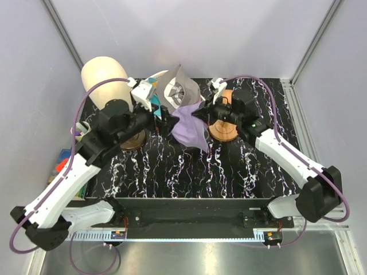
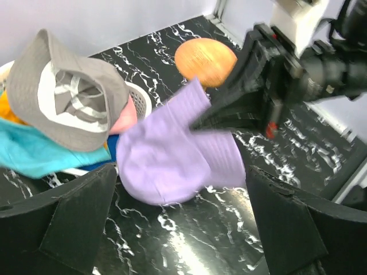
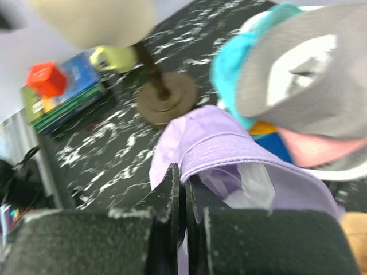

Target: Stack the hats

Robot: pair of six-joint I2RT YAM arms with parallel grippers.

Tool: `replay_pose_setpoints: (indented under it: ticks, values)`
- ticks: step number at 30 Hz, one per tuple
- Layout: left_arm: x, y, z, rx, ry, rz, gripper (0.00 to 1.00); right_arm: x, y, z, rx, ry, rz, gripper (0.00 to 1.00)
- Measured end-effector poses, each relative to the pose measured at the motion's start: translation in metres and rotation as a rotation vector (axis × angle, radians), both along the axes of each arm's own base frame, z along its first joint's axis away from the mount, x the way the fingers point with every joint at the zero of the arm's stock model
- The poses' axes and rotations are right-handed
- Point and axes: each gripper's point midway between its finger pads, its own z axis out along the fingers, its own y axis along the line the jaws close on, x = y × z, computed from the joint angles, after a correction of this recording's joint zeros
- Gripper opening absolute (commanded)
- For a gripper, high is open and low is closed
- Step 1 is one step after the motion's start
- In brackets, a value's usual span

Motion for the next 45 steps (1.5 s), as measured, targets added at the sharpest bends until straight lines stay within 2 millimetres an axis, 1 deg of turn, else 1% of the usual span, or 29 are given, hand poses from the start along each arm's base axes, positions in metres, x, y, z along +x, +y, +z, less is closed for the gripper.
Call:
replay_pose_setpoints:
  ticks: [2, 4, 6, 10, 12, 15, 18, 20, 23, 25, 27, 30, 32, 34, 37, 42, 45]
  values:
    - [-0.005, 0.008, 0.0, -0.024, 0.016, 0.03, 0.99, 0.013, -0.008, 0.0, -0.002, 0.015, -0.031, 0.0]
    - [-0.009, 0.017, -0.006, -0.017, 0.032, 0.063, 0.99, 0.032, -0.027, 0.0, -0.003, 0.026, -0.083, 0.0]
    - [-0.009, 0.024, -0.01, -0.006, 0.044, 0.096, 0.99, 0.049, -0.039, 0.005, 0.003, 0.028, -0.116, 0.0]
    - [-0.007, 0.028, -0.013, 0.006, 0.047, 0.119, 0.99, 0.08, -0.054, 0.015, 0.02, 0.021, -0.147, 0.0]
    - [-0.006, 0.028, -0.016, 0.016, 0.038, 0.116, 0.99, 0.092, -0.058, 0.019, 0.026, 0.02, -0.153, 0.0]
    - [-0.003, 0.026, -0.027, 0.04, 0.033, 0.112, 0.99, 0.112, -0.068, 0.02, 0.037, 0.034, -0.184, 0.0]
    - [-0.001, 0.027, -0.048, 0.06, 0.04, 0.112, 0.99, 0.122, -0.086, 0.012, 0.05, 0.087, -0.241, 0.0]
    - [-0.001, 0.032, -0.061, 0.069, 0.041, 0.131, 0.99, 0.125, -0.099, 0.007, 0.059, 0.115, -0.291, 0.0]
    - [-0.002, 0.043, -0.073, 0.08, 0.037, 0.166, 0.99, 0.118, -0.118, -0.01, 0.063, 0.173, -0.358, 0.0]
    - [-0.003, 0.048, -0.073, 0.077, 0.024, 0.187, 0.99, 0.107, -0.128, -0.02, 0.064, 0.21, -0.4, 0.0]
    - [-0.002, 0.051, -0.067, 0.064, 0.005, 0.2, 0.99, 0.098, -0.138, -0.026, 0.068, 0.233, -0.442, 0.0]
    - [0.0, 0.052, -0.06, 0.048, -0.019, 0.211, 0.99, 0.092, -0.152, -0.026, 0.086, 0.242, -0.496, 0.0]
    - [0.001, 0.051, -0.059, 0.044, -0.023, 0.212, 0.99, 0.092, -0.167, -0.027, 0.097, 0.248, -0.544, 0.0]
    - [0.001, 0.051, -0.059, 0.044, -0.023, 0.212, 0.99, 0.094, -0.187, -0.032, 0.111, 0.267, -0.602, 0.0]
    - [0.001, 0.051, -0.059, 0.045, -0.022, 0.213, 0.99, 0.097, -0.206, -0.04, 0.126, 0.296, -0.656, 0.0]
    - [0.001, 0.051, -0.059, 0.045, -0.023, 0.213, 0.99, 0.1, -0.22, -0.049, 0.141, 0.324, -0.708, 0.0]
    - [0.001, 0.051, -0.059, 0.045, -0.023, 0.213, 0.99, 0.101, -0.228, -0.059, 0.146, 0.34, -0.736, 0.0]
